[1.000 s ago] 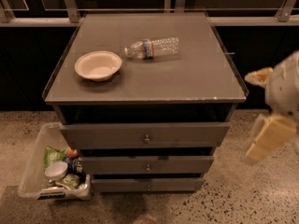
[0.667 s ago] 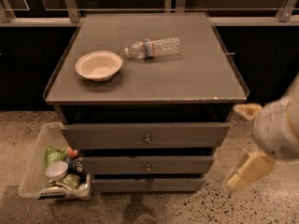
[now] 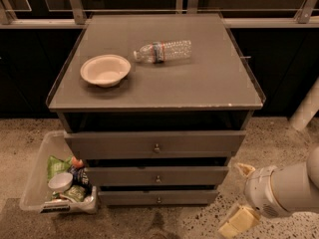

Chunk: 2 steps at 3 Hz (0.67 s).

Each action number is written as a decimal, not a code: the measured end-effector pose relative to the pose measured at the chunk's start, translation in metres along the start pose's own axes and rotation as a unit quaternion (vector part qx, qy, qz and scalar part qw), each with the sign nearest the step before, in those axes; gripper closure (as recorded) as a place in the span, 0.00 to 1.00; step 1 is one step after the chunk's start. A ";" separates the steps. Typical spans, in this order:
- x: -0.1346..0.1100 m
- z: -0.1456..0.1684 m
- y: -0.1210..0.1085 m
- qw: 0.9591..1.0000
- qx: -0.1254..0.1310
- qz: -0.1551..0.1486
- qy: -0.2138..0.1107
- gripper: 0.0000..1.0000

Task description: Open middle drawer

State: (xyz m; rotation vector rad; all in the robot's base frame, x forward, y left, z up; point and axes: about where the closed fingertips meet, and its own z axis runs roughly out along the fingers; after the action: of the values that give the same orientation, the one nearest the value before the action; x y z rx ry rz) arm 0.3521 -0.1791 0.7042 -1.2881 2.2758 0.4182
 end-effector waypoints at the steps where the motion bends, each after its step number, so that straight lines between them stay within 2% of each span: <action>1: -0.012 -0.015 0.003 0.999 0.031 -0.001 -0.008 0.00; 2: 0.004 0.009 0.002 0.998 0.046 0.023 -0.037 0.00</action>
Offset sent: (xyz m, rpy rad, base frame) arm 0.0375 -0.0205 -0.0790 0.1413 -0.1754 -0.2646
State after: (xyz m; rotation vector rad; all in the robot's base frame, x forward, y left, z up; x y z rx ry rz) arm 0.3513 -0.1769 0.6948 -1.1573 2.2394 0.3680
